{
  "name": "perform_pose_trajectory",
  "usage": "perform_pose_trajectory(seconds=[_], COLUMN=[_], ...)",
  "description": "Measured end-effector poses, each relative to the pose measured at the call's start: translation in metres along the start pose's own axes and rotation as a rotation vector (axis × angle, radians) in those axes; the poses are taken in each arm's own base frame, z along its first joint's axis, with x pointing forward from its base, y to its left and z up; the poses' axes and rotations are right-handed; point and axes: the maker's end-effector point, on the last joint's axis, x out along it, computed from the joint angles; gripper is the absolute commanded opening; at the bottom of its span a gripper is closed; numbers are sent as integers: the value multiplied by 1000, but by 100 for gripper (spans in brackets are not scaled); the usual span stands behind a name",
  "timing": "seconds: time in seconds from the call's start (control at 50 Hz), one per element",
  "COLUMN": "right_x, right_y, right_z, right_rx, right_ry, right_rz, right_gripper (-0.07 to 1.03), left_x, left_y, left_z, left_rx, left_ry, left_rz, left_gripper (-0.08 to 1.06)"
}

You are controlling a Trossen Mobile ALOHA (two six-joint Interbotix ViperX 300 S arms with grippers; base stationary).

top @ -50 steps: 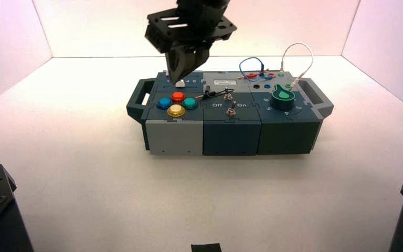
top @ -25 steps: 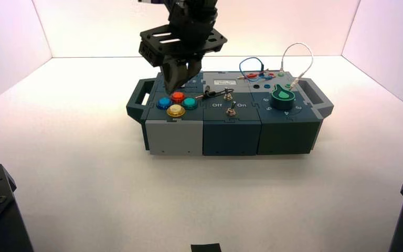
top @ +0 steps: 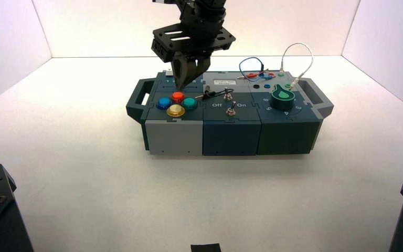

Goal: Push the red button.

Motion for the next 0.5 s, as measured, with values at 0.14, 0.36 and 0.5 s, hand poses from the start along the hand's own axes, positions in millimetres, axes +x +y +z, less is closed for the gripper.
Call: perform_pose_trajectory(seconds=[0.14,0.36,0.5], right_x=[0,6,8], right_y=[1,0,-1], right_z=[4,3,2], right_rx=[-3,-4,-5], right_ry=[-7,5,8], right_rz=[0,-2,-3], right_gripper=[-2,-2,-2], left_x=[0,-3,-3], left_y=[0,-1,-1], left_z=[0,6,6], left_rx=[-1,0,1], left_ry=[-2,-15,-15], left_rz=[-1,-1,-1], left_gripper=[-3,-3,-3])
